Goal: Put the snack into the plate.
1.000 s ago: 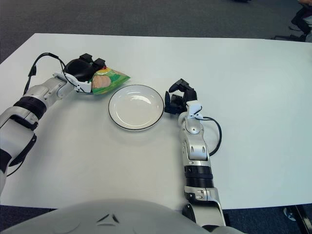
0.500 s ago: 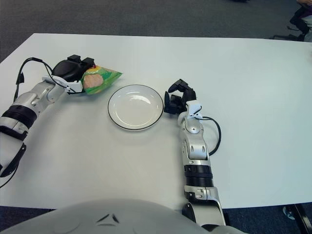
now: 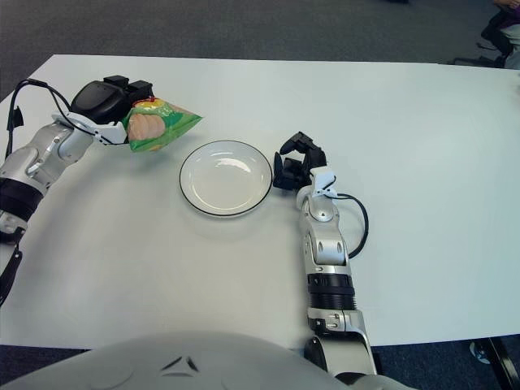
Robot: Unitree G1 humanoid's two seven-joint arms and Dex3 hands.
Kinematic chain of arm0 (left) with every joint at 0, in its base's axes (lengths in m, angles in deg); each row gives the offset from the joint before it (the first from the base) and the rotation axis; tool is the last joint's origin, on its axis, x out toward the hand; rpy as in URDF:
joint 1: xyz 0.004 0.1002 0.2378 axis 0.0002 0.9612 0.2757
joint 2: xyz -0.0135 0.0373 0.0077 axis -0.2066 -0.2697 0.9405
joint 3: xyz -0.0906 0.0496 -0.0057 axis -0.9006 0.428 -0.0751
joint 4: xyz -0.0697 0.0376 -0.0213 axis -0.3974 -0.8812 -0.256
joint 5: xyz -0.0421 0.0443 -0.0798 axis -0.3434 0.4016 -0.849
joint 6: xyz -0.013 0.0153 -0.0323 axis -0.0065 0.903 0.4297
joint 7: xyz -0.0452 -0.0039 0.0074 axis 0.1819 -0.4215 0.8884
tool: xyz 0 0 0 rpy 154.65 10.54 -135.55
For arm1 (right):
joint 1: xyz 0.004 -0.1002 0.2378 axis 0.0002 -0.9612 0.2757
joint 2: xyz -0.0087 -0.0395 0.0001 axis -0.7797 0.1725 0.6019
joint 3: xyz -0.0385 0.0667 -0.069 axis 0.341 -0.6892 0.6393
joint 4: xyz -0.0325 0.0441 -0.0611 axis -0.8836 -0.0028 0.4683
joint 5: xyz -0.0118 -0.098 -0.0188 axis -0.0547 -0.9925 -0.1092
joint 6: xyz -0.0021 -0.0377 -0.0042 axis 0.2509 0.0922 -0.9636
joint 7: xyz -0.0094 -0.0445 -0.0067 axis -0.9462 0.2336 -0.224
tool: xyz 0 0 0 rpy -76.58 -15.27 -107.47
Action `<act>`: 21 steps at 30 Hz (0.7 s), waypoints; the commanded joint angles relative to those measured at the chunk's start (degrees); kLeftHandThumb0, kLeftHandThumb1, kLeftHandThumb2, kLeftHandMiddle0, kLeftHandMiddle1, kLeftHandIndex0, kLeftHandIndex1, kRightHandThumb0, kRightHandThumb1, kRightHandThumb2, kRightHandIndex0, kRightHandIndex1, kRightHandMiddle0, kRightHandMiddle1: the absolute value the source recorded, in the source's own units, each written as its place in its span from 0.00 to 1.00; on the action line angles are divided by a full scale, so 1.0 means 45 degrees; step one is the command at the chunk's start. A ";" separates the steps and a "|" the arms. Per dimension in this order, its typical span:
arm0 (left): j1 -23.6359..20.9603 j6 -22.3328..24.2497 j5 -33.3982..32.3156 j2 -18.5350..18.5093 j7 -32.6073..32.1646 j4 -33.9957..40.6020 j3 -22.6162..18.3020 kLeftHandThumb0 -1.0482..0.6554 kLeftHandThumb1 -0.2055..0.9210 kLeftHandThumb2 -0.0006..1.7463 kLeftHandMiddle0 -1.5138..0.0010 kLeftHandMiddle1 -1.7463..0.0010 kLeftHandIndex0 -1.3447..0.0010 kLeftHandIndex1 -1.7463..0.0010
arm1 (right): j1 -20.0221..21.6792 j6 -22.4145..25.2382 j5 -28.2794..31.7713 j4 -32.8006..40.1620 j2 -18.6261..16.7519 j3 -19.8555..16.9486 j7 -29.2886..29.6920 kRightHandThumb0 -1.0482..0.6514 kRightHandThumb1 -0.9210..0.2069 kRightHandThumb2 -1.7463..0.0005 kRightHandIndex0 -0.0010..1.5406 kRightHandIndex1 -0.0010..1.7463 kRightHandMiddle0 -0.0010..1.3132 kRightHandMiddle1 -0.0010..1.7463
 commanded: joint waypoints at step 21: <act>0.0646 -0.2078 -0.1032 0.0943 0.1040 0.3588 -0.0705 0.61 0.19 0.93 0.42 0.07 0.55 0.00 | -0.0863 0.0036 0.0049 -0.0752 -0.0020 -0.0140 0.0108 0.32 0.59 0.21 0.82 1.00 0.50 1.00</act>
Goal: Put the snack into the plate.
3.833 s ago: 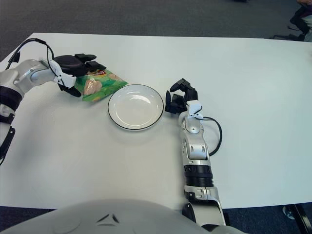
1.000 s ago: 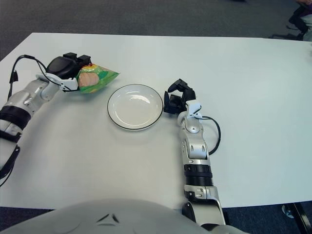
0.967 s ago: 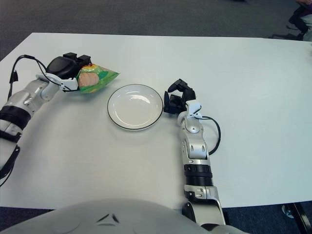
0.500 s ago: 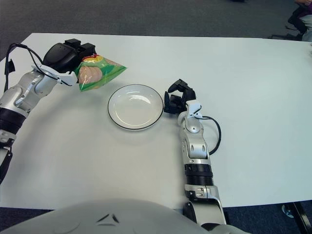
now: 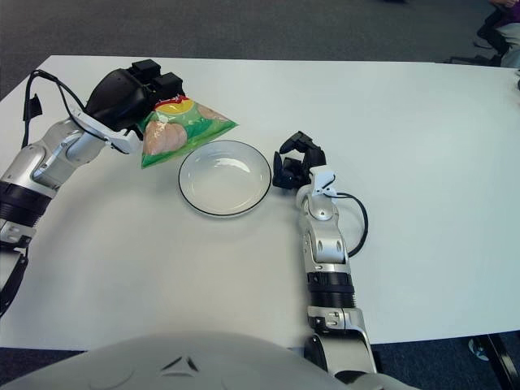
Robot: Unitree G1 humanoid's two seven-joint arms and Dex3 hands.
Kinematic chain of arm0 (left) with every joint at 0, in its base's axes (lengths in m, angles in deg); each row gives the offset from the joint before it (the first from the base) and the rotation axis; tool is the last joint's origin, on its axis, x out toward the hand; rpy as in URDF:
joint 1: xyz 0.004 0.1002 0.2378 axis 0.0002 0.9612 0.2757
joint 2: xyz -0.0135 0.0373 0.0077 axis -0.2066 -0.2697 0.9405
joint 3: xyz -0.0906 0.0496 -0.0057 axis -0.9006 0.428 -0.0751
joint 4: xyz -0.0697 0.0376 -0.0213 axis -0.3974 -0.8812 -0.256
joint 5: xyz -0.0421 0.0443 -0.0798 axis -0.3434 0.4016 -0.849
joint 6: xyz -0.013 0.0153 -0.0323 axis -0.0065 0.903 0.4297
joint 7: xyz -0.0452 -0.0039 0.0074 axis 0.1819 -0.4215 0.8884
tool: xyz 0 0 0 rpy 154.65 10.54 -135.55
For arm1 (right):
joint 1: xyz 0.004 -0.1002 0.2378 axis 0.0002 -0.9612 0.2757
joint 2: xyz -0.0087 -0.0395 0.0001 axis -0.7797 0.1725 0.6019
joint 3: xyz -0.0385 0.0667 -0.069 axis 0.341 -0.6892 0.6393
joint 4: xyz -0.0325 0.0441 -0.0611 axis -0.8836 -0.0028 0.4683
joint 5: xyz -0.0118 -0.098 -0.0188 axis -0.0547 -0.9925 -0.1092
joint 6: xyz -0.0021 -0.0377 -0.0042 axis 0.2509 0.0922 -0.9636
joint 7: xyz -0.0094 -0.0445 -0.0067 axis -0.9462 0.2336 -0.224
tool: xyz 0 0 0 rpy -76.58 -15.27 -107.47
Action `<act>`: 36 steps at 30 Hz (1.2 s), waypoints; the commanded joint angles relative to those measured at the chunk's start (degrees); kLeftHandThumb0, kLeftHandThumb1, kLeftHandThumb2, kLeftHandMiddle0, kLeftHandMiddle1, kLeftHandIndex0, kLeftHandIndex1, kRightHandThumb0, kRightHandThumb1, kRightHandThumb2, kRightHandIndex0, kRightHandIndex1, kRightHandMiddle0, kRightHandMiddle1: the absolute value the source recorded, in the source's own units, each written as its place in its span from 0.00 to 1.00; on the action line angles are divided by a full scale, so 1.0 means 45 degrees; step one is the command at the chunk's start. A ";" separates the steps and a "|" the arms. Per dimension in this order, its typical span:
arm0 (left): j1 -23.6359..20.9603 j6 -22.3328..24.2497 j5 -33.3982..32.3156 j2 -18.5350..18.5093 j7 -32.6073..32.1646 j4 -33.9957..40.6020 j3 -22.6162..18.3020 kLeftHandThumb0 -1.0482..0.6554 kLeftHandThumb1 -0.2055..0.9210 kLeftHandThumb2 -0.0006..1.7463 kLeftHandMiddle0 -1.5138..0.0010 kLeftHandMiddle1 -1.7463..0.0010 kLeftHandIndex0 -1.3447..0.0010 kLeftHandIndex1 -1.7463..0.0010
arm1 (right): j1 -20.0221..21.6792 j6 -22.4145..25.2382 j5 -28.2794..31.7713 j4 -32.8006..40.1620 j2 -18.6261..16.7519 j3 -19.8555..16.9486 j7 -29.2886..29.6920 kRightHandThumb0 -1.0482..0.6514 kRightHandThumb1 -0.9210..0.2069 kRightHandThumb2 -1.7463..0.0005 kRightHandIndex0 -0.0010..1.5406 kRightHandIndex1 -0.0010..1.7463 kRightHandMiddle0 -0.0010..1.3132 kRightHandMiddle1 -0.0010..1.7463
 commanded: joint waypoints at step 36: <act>0.0067 0.0572 0.1738 0.3106 0.3024 0.2520 0.1434 0.62 0.19 0.94 0.42 0.05 0.54 0.00 | -0.0985 -0.0097 -0.0053 -0.0594 -0.0120 0.0068 0.0200 0.32 0.58 0.21 0.82 1.00 0.50 1.00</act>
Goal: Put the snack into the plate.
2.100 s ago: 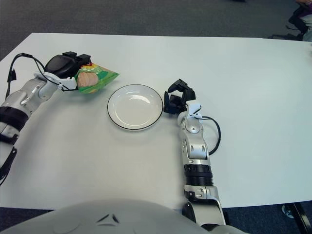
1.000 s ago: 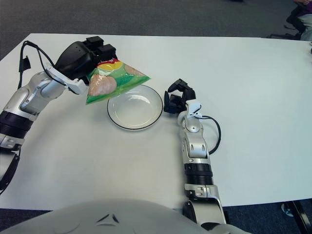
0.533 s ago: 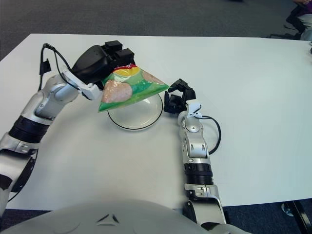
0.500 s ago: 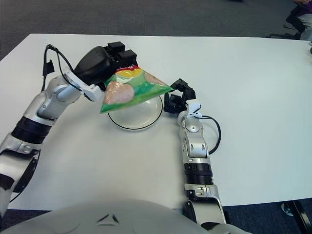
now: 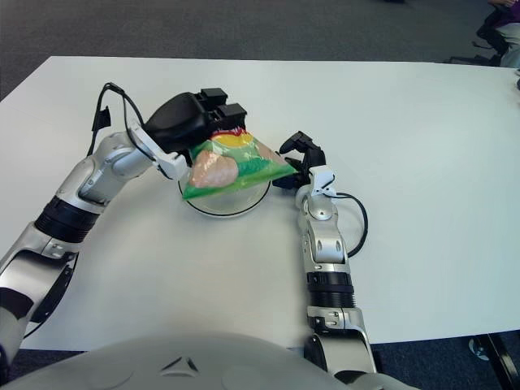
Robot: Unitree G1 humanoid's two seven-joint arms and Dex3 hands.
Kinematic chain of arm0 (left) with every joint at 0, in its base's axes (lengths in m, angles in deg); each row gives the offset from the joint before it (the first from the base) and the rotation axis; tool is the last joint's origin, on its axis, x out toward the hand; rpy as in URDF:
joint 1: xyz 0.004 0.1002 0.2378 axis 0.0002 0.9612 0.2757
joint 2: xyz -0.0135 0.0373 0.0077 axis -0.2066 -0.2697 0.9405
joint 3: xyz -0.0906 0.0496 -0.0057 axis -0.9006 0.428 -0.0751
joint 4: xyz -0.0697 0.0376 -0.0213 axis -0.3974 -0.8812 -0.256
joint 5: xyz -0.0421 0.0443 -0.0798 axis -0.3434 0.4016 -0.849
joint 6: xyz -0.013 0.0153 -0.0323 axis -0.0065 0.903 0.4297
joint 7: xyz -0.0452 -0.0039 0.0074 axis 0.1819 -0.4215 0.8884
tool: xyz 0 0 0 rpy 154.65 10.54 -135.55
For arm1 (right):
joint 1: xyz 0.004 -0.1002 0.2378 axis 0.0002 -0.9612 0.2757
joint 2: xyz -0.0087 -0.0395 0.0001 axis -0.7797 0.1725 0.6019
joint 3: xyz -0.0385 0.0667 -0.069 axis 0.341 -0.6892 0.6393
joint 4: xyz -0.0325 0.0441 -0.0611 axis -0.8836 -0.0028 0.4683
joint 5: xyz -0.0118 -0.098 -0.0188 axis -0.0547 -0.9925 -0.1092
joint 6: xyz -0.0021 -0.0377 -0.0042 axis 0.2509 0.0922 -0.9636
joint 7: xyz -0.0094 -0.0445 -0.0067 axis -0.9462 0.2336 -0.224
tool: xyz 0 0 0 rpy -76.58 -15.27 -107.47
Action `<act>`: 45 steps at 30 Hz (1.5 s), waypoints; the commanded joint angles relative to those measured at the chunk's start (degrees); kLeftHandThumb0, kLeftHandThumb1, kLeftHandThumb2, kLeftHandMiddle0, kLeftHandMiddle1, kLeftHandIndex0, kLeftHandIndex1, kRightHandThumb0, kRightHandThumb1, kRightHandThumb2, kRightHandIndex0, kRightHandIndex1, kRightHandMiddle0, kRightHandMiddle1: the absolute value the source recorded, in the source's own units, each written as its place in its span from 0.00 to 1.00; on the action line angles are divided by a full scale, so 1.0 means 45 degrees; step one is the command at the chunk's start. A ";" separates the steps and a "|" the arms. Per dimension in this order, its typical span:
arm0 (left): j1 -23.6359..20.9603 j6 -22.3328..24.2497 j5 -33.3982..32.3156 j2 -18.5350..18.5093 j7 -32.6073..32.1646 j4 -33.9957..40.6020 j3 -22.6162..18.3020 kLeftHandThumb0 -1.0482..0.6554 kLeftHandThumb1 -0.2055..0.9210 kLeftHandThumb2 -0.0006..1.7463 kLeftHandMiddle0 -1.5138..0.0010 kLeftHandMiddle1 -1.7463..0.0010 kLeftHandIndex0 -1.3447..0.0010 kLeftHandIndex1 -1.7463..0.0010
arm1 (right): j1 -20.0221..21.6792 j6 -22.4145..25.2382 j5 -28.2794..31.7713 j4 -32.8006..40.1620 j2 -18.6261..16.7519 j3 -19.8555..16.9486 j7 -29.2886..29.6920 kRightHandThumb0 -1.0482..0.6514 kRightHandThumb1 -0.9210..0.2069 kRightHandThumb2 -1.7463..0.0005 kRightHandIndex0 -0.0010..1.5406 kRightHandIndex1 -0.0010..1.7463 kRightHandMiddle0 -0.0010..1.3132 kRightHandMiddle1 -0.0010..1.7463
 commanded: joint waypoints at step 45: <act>-0.1327 0.1293 -0.0299 -0.1503 0.7590 0.1662 0.1107 0.55 0.41 0.73 0.99 0.51 1.00 0.46 | -0.1075 0.0615 -0.0182 -0.0028 -0.0167 0.0119 0.0416 0.32 0.59 0.20 0.80 1.00 0.51 1.00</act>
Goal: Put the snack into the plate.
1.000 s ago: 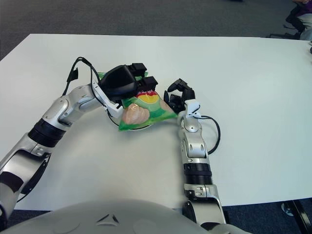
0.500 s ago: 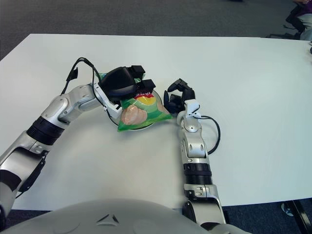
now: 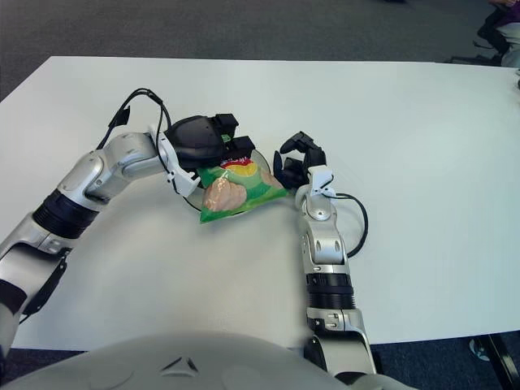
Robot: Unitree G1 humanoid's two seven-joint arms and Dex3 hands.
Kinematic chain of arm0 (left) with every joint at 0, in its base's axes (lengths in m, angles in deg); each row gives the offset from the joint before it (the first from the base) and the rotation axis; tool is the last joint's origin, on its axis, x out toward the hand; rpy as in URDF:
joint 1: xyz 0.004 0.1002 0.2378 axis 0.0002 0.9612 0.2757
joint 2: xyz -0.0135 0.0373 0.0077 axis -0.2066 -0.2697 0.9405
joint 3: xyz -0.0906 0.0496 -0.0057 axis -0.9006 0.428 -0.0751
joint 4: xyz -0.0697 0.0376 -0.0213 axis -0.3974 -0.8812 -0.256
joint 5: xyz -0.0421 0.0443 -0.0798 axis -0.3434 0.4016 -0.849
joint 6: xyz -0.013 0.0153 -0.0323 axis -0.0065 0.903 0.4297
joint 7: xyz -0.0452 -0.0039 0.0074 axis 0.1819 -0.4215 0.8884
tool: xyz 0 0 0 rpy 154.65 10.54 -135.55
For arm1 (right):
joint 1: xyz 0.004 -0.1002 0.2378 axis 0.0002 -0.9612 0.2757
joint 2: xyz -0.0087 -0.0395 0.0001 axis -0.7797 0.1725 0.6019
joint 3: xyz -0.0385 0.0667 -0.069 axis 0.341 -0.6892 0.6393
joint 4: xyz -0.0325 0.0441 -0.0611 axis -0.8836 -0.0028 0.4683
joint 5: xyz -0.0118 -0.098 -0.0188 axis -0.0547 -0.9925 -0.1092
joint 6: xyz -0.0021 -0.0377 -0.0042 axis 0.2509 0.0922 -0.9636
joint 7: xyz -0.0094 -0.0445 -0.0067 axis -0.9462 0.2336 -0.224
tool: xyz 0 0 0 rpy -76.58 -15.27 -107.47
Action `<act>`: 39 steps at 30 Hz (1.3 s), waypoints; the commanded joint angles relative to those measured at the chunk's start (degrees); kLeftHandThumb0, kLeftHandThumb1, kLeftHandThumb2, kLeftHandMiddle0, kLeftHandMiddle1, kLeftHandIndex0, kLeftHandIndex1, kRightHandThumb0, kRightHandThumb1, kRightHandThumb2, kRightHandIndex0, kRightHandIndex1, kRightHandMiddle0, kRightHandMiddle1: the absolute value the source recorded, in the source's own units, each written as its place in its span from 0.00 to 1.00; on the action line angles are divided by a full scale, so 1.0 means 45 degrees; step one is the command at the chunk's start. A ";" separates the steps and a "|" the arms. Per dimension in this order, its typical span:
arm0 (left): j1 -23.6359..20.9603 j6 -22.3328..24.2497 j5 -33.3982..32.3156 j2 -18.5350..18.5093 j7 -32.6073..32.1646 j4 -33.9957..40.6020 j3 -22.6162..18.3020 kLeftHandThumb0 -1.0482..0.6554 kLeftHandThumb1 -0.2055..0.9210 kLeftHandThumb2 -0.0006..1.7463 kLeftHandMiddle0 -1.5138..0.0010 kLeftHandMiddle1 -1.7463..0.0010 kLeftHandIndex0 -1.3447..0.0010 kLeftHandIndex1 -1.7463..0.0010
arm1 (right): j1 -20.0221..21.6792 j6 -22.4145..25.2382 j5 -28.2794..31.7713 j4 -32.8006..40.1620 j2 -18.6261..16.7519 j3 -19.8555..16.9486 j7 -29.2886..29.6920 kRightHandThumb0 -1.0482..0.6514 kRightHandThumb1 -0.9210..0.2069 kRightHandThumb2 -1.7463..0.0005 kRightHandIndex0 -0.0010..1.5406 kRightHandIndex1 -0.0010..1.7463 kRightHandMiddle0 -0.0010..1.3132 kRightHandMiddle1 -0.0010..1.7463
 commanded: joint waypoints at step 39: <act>-0.2380 -0.1525 -0.5366 -0.0850 0.4679 -0.2844 -0.0294 0.08 0.66 0.27 1.00 1.00 1.00 1.00 | -0.0969 -0.0011 0.0086 -0.0578 -0.0117 -0.0040 -0.0083 0.31 0.61 0.18 0.82 1.00 0.52 1.00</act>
